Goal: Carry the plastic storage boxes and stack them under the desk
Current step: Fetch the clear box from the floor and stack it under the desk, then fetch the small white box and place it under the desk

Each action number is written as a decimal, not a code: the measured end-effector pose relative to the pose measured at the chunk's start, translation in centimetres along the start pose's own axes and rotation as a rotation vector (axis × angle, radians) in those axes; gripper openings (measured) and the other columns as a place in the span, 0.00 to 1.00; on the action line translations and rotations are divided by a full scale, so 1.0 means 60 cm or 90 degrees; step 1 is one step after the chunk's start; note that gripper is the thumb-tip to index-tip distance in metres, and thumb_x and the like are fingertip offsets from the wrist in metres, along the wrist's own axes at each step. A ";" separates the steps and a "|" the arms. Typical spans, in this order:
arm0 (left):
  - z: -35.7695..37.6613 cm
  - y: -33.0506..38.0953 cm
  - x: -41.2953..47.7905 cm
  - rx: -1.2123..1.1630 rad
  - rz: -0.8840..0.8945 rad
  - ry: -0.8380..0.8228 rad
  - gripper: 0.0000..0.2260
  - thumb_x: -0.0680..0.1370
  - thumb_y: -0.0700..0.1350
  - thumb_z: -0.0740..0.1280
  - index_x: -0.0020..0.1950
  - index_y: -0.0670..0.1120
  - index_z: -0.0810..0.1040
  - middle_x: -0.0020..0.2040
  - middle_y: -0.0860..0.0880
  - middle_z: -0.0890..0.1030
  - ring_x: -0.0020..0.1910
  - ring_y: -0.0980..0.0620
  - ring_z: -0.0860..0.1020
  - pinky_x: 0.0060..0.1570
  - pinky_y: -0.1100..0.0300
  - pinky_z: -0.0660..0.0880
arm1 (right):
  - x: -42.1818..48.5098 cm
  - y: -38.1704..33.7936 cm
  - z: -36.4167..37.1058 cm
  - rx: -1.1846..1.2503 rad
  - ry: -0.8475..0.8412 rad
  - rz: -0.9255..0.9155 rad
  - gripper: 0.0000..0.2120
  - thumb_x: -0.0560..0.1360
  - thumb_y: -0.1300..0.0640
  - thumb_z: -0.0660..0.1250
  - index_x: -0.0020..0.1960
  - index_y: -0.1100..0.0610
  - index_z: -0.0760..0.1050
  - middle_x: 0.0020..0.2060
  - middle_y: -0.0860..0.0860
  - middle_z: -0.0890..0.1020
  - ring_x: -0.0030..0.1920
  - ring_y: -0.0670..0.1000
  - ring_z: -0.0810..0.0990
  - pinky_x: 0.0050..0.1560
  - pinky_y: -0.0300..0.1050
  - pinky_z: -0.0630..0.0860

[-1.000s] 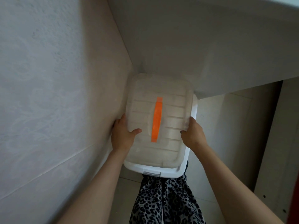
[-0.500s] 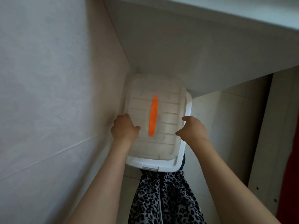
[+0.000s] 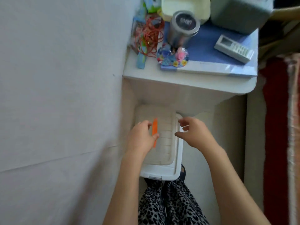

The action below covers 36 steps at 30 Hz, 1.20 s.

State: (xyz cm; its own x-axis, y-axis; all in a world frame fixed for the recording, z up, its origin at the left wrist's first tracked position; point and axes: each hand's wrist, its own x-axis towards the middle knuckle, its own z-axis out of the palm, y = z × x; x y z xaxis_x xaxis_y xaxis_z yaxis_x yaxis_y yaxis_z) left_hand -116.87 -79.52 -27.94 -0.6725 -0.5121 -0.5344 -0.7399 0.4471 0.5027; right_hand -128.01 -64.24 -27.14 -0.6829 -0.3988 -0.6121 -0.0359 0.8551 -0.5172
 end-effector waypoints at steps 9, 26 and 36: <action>-0.173 0.166 -0.158 -0.075 0.171 0.205 0.18 0.73 0.49 0.72 0.62 0.51 0.75 0.57 0.54 0.78 0.54 0.57 0.76 0.48 0.69 0.66 | -0.173 -0.130 -0.172 0.070 0.205 -0.161 0.21 0.69 0.55 0.74 0.61 0.51 0.75 0.52 0.44 0.79 0.49 0.42 0.77 0.48 0.35 0.71; -0.384 0.360 -0.405 -0.155 0.455 0.523 0.18 0.74 0.51 0.71 0.62 0.53 0.75 0.58 0.56 0.78 0.55 0.59 0.75 0.46 0.76 0.64 | -0.469 -0.249 -0.383 0.156 0.556 -0.443 0.21 0.70 0.59 0.74 0.61 0.48 0.75 0.52 0.41 0.79 0.53 0.38 0.78 0.50 0.28 0.72; -0.396 0.363 -0.467 -0.241 0.485 0.576 0.21 0.72 0.54 0.68 0.62 0.49 0.75 0.59 0.51 0.79 0.55 0.55 0.77 0.49 0.85 0.63 | -0.530 -0.246 -0.407 0.169 0.628 -0.532 0.26 0.71 0.62 0.74 0.60 0.38 0.70 0.53 0.31 0.73 0.55 0.38 0.77 0.58 0.36 0.75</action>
State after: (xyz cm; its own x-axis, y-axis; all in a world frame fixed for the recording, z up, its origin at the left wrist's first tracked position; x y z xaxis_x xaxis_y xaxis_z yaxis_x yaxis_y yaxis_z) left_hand -113.70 -72.86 14.14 -0.5627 -0.6035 0.5649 -0.0127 0.6896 0.7241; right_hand -123.56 -56.11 14.58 -0.7706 -0.2671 0.5786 -0.6372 0.3358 -0.6937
